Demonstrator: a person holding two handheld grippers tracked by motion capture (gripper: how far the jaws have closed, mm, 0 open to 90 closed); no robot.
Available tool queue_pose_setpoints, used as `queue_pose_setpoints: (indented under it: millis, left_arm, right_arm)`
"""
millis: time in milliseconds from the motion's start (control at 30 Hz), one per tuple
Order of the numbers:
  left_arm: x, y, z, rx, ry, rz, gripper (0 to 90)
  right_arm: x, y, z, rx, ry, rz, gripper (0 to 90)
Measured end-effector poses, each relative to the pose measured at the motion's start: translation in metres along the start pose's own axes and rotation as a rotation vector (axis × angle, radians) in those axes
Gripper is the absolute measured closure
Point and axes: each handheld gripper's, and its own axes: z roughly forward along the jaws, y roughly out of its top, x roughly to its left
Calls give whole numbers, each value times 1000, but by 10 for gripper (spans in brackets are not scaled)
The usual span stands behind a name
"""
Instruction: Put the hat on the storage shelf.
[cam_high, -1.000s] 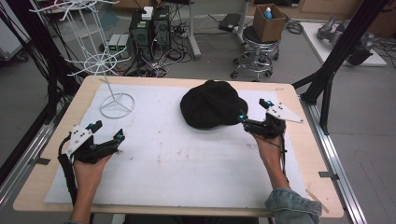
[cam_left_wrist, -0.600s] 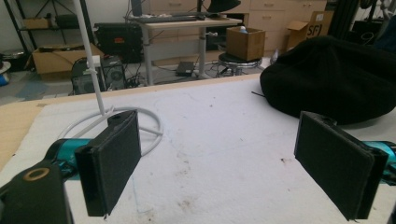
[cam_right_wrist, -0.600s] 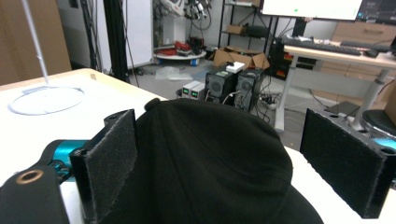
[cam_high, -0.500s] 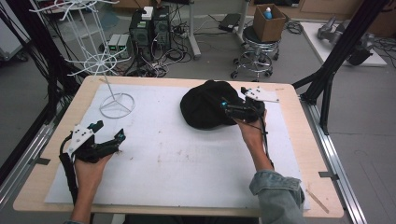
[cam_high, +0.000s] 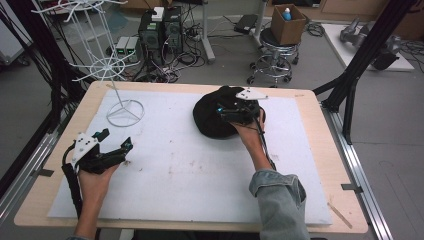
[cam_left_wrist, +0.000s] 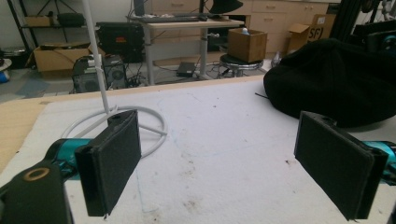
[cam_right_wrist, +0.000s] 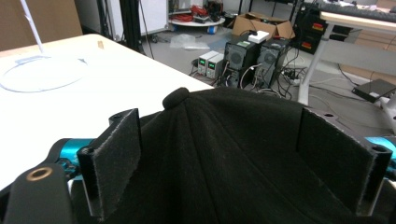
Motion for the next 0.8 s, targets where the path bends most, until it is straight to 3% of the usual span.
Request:
queue_pose_setpoints:
  millis: [200, 333, 467, 667, 800]
  left_arm:
    - [1, 0, 0, 0, -1, -3, 150]
    - [0, 0, 1, 0, -3, -4, 150]
    - [1, 0, 2, 3, -6, 0, 152]
    - [0, 0, 2, 2, -6, -5, 152]
    - [1, 0, 2, 1, -5, -4, 152]
  right_arm:
    - [-1, -8, 10, 71, 1, -4, 197]
    - [-2, -11, 12, 105, 7, -20, 287]
    - [-2, -13, 14, 129, 7, -29, 411]
    - [3, -8, 12, 148, -10, -67, 697]
    - [5, -5, 9, 145, -25, -84, 788]
